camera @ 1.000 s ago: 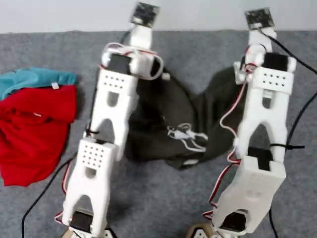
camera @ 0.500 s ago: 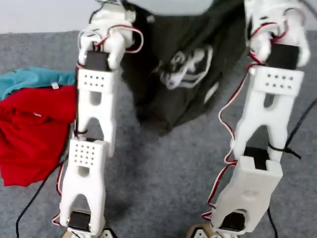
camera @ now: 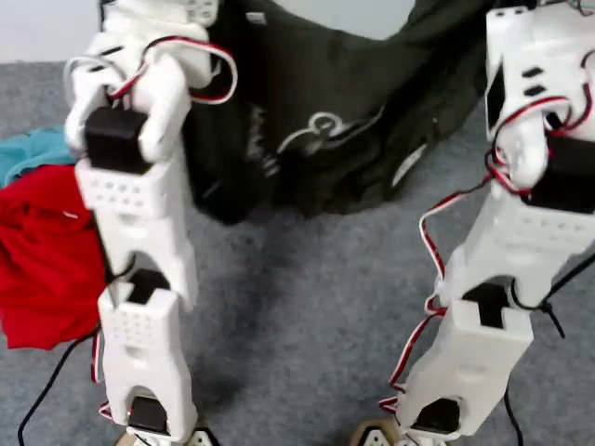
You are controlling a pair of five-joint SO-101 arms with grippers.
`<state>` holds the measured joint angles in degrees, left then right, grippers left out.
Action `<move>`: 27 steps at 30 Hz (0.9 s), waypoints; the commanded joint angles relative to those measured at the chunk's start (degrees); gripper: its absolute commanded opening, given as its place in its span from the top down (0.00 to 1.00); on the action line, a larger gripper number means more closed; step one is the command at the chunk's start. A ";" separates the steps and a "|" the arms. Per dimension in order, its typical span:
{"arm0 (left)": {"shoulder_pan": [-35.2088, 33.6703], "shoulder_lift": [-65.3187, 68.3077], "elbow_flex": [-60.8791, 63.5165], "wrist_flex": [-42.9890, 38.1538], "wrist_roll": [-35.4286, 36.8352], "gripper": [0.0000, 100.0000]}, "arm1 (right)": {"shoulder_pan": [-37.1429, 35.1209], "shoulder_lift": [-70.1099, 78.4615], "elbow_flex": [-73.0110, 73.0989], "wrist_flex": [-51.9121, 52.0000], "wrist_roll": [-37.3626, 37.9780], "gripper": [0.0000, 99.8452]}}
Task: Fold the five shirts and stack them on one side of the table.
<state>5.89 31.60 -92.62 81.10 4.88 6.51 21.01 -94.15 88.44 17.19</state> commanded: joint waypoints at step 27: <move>-0.09 -35.52 -3.47 15.38 -0.53 0.99 | 12.00 -44.44 6.24 12.26 -0.35 0.99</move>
<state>5.89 -1.98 -93.05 95.60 4.88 18.02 -20.92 -90.64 100.22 17.19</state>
